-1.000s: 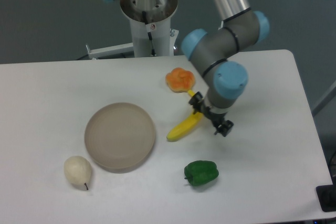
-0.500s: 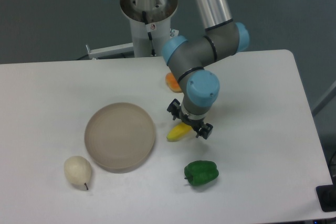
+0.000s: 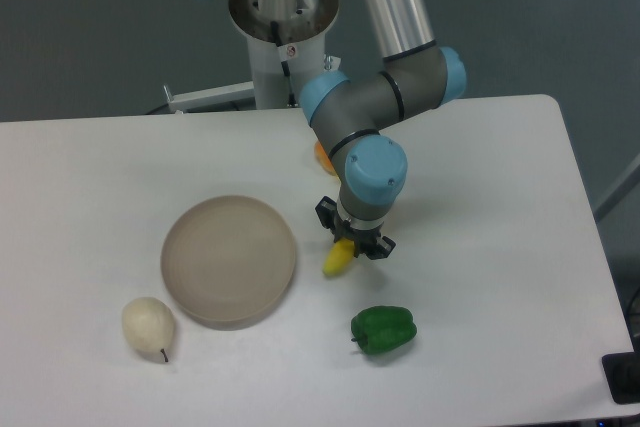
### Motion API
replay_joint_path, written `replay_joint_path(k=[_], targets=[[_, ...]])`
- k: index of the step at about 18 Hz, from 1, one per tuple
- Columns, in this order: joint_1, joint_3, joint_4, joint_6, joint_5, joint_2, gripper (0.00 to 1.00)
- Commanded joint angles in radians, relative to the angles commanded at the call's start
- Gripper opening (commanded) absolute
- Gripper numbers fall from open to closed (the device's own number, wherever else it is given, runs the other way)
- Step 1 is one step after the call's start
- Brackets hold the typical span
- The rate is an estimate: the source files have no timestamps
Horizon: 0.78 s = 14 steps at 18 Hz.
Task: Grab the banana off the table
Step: 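Close the gripper on the banana's stem end, then lift the banana up off the table and carry it away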
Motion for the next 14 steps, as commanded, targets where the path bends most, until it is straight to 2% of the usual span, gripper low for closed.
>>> replay_joint_path(k=[4, 8, 11, 14], targets=[[0.064, 0.069, -0.077, 0.029, 0.008, 0.037, 0.0], [0.115, 0.188, -0.139, 0.158, 0.008, 0.025, 0.0], [0.143, 0.273, -0.173, 0.192, 0.006, -0.017, 0.0], [0.161, 0.411, -0.241, 0.238, 0.011, -0.09, 0.0]])
